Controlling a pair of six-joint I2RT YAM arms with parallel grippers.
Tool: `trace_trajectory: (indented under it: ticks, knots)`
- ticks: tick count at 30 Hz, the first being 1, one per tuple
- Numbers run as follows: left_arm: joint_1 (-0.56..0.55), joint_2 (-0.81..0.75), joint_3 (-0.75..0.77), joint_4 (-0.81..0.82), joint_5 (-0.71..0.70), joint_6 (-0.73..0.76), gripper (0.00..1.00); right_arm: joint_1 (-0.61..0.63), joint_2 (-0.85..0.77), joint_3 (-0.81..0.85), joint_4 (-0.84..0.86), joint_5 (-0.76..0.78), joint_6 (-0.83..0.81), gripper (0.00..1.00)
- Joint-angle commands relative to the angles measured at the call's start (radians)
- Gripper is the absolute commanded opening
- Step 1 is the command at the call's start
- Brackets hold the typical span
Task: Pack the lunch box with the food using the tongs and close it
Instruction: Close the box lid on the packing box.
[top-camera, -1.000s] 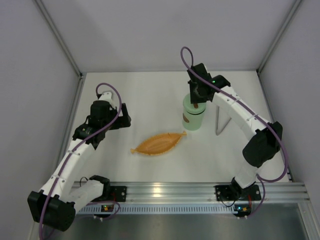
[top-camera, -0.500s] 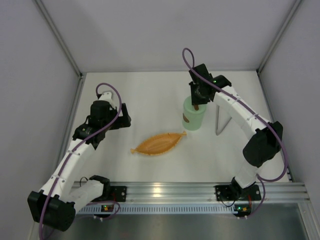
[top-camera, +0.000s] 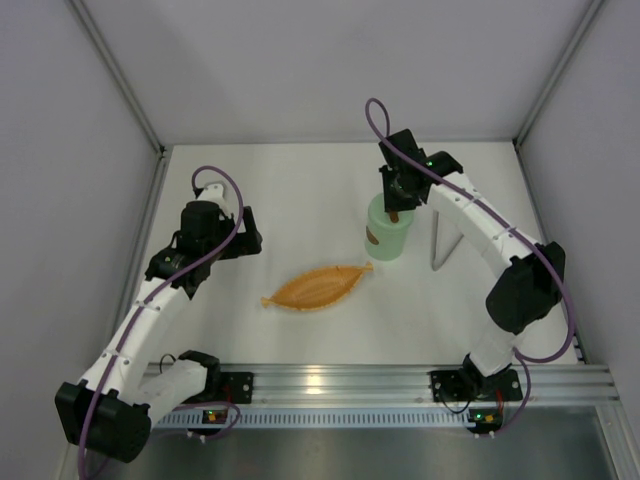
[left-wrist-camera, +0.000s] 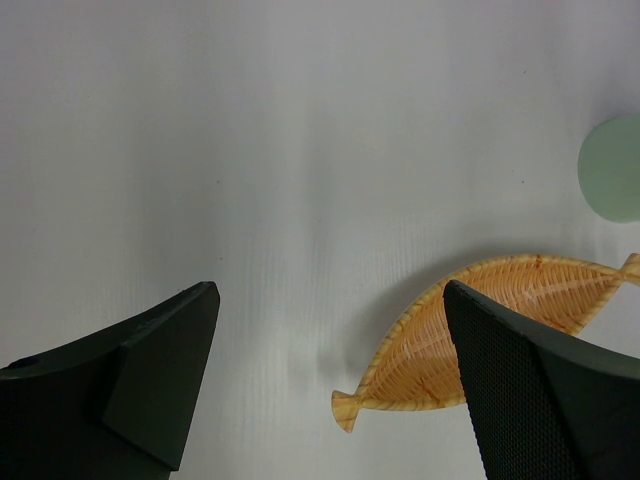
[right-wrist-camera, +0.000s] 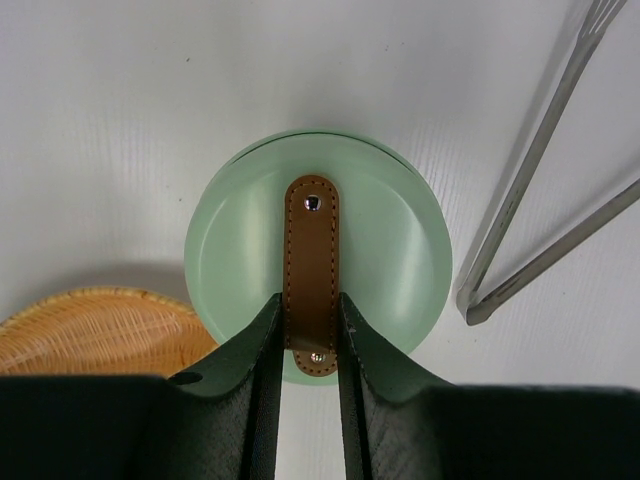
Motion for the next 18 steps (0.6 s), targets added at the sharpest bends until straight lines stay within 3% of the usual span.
trace_trajectory:
  ticks: [1, 18]
  knots:
    - [-0.003, -0.016, 0.015, 0.013, -0.004, 0.000, 0.99, -0.016, 0.029, 0.001, -0.003, -0.008, -0.019, 0.18]
    - [-0.005, -0.013, 0.015, 0.011, -0.006, 0.000, 0.99, -0.016, 0.087, -0.119, 0.050, 0.015, -0.027, 0.32]
